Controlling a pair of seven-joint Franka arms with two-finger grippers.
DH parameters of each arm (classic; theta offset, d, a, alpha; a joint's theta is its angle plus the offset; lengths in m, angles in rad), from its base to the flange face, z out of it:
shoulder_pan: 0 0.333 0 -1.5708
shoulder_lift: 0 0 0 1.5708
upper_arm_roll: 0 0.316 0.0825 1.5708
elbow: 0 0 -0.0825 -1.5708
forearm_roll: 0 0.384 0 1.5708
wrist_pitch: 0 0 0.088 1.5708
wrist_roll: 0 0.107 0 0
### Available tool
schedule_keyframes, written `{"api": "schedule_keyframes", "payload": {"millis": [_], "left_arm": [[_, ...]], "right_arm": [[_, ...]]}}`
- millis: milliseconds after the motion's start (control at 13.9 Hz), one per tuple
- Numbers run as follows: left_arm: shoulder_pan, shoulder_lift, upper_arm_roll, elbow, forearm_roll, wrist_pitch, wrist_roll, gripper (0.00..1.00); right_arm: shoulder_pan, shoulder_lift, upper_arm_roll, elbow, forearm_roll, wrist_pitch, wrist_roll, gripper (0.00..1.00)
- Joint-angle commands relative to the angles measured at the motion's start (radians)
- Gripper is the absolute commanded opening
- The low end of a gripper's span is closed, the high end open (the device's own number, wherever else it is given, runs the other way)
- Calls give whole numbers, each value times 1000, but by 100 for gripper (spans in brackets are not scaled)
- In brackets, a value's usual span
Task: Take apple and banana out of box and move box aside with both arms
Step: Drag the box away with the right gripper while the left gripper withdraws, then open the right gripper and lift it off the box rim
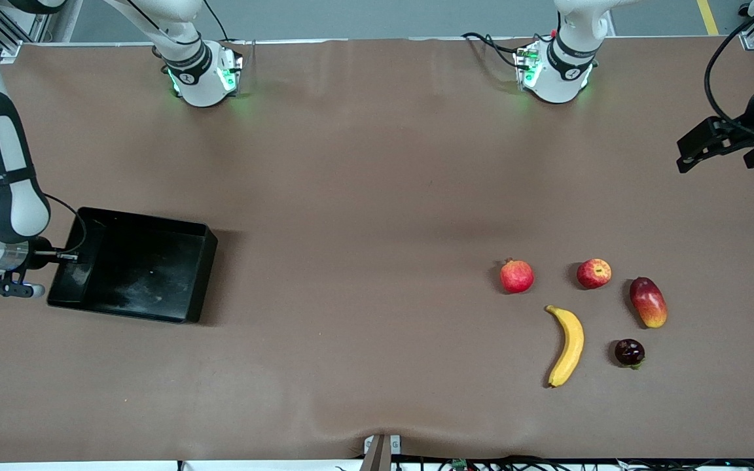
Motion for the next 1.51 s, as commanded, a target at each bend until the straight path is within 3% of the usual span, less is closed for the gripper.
{"api": "schedule_keyframes", "payload": {"millis": [0, 72, 287, 645, 932, 1147, 1434], "left_arm": [[1, -48, 7, -46, -25, -7, 32, 100], [-9, -55, 18, -59, -25, -7, 32, 100], [-135, -82, 143, -99, -25, -7, 32, 100], [-288, -107, 305, -134, -32, -3, 32, 100], [-338, -137, 355, -175, -33, 8, 32, 100], [-336, -185, 354, -252, -42, 88, 31, 100], [-332, -162, 351, -232, -42, 91, 25, 100]], "right_arm": [[4, -15, 13, 4, -49, -16, 20, 100], [14, -18, 15, 10, -55, -16, 20, 100], [50, -32, 19, 76, -55, -31, 13, 100], [143, -152, 22, 181, -51, -207, 19, 100], [194, -284, 22, 173, -45, -304, 49, 100], [232, -363, 22, 173, -40, -373, 100, 100], [326, -459, 24, 173, -40, -508, 293, 100]]}}
